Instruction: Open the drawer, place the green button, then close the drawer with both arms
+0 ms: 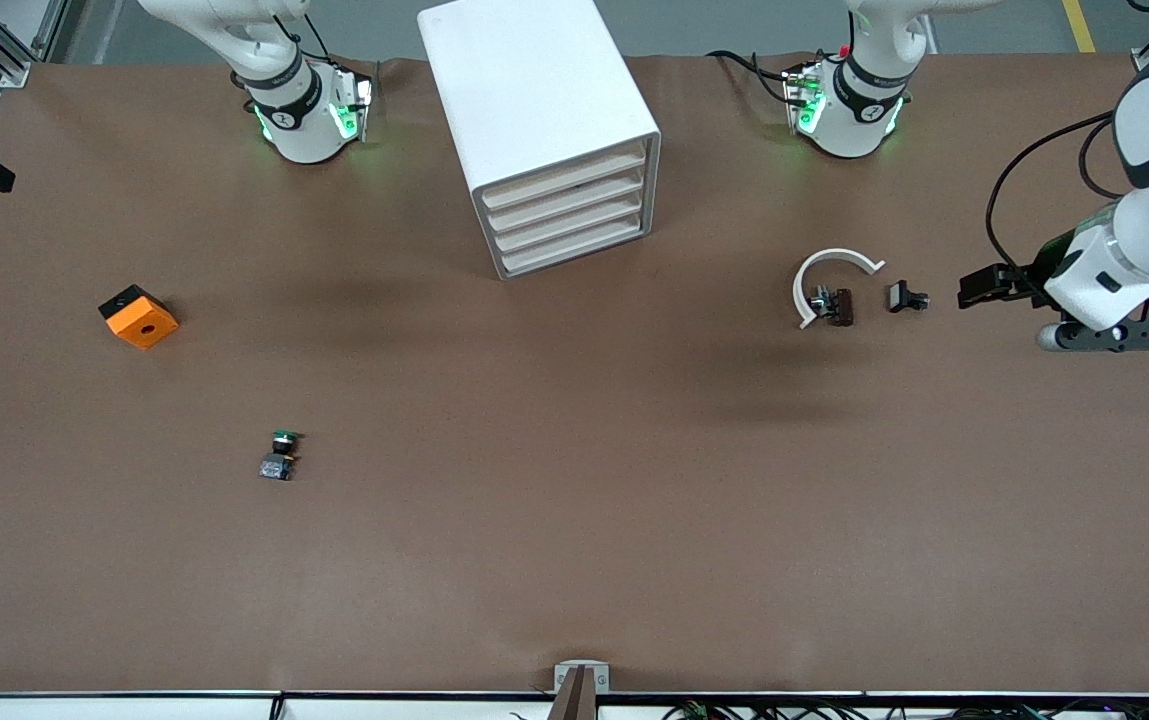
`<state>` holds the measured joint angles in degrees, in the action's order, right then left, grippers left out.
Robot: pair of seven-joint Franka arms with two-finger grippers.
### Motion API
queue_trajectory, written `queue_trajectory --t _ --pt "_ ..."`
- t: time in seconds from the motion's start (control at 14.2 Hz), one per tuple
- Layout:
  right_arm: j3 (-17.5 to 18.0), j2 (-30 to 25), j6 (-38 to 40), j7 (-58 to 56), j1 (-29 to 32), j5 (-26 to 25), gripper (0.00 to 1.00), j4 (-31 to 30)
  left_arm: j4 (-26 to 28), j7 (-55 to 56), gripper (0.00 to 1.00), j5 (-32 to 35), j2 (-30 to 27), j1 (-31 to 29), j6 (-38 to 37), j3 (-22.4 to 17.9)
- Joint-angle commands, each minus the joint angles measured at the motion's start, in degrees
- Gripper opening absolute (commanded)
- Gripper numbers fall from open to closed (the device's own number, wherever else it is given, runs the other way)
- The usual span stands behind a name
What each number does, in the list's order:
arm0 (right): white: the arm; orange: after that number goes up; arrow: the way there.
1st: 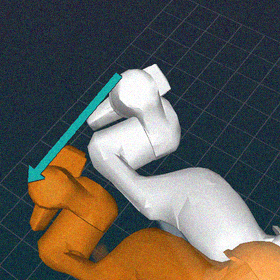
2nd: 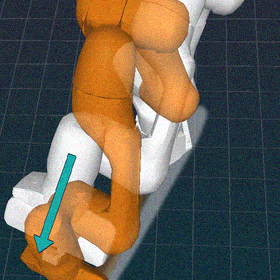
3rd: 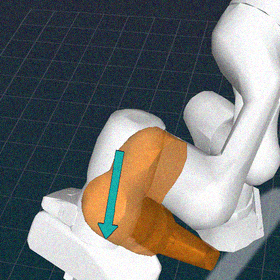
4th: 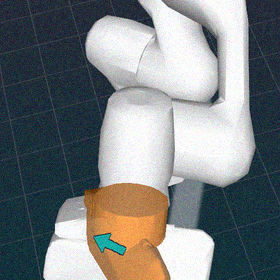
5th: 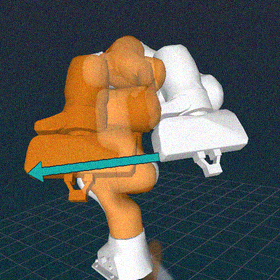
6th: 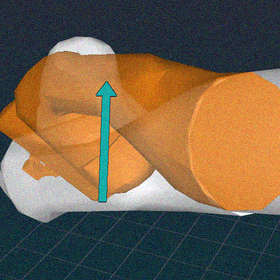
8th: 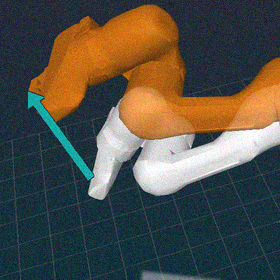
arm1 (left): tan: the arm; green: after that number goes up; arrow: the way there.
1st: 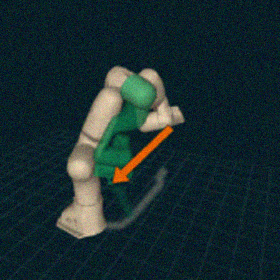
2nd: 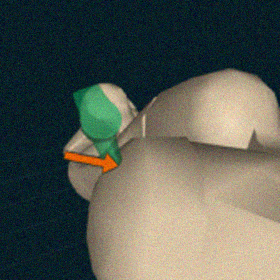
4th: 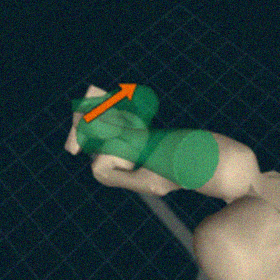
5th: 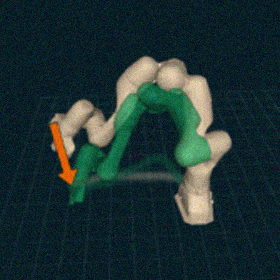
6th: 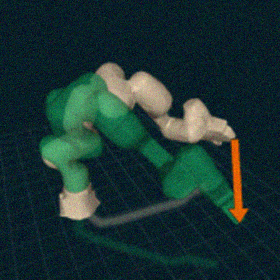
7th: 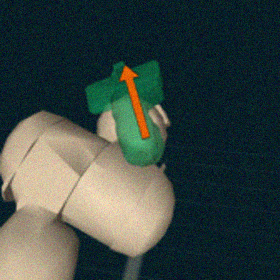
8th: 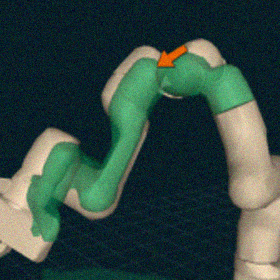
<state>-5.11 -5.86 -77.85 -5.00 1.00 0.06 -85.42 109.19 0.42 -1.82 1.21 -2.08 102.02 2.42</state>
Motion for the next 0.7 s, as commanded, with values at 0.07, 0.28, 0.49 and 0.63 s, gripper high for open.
queue_trajectory --t 0.07,0.28,0.49,0.63 --pt "-0.2 0.4 0.8 -0.3 0.8 -0.8 1.00 0.5 2.4 1.2 1.00 0.1 0.7 0.3 3.4 0.4" --pt "-0.2 1.7 1.2 -0.3 2.4 0.1 1.00 0.8 2.7 1.5 1.00 -0.1 3.7 0.3 5.8 2.0" --pt "-0.2 2.7 1.2 -0.5 2.4 0.1 1.00 0.8 2.7 6.3 1.00 -0.1 6.8 0.4 8.9 4.2" --pt "-0.2 3.2 1.1 -0.3 2.3 0.1 1.00 0.3 2.6 11.0 1.00 0.0 8.7 0.5 11.1 6.0"
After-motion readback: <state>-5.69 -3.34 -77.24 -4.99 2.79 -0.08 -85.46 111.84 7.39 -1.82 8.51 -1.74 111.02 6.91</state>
